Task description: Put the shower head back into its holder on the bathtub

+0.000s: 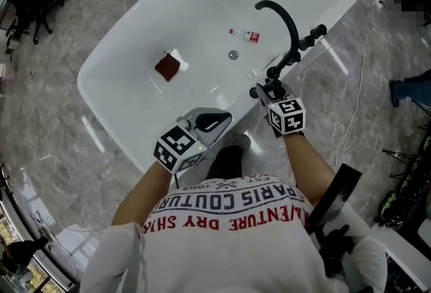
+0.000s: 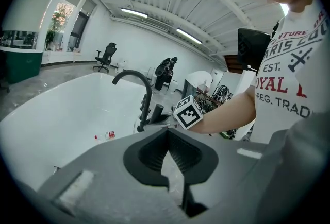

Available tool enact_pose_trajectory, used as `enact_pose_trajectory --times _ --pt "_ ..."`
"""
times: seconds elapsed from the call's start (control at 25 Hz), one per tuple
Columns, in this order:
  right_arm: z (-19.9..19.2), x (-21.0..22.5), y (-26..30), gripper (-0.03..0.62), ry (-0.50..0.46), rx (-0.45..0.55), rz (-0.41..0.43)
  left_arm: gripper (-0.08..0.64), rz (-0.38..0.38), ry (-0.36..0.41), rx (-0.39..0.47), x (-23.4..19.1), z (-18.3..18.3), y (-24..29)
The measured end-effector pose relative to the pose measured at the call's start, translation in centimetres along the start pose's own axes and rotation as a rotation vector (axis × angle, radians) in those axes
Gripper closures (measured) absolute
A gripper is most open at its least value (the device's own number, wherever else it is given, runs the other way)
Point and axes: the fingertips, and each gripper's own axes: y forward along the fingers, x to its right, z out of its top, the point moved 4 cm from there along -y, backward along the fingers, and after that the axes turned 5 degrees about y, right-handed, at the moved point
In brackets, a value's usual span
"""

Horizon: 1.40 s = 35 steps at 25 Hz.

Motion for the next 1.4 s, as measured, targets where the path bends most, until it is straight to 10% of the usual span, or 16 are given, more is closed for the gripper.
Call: enact_pose_trajectory --times 0.6,0.92,1.08,1.4 --pt "-3.1 -1.8 2.7 0.382 -0.118 -0.165 0.051 0.557 -0.003 -0.015 -0.033 0.3 -1.7 0.5" --pt "-1.6 -1.7 -4.7 0.382 -0.039 -0.027 0.018 0.557 -0.033 0.016 -0.002 2.1 -0.9 0.9" --pt "0.2 -3.8 -11.1 0.574 -0.020 0.121 0.005 0.557 -0.058 0.055 0.020 4.4 -0.3 1.6" --pt "0.2 -14.1 -25.3 0.591 0.119 0.287 0.282 0.557 -0.143 0.198 0.091 14.5 1.4 -1.2"
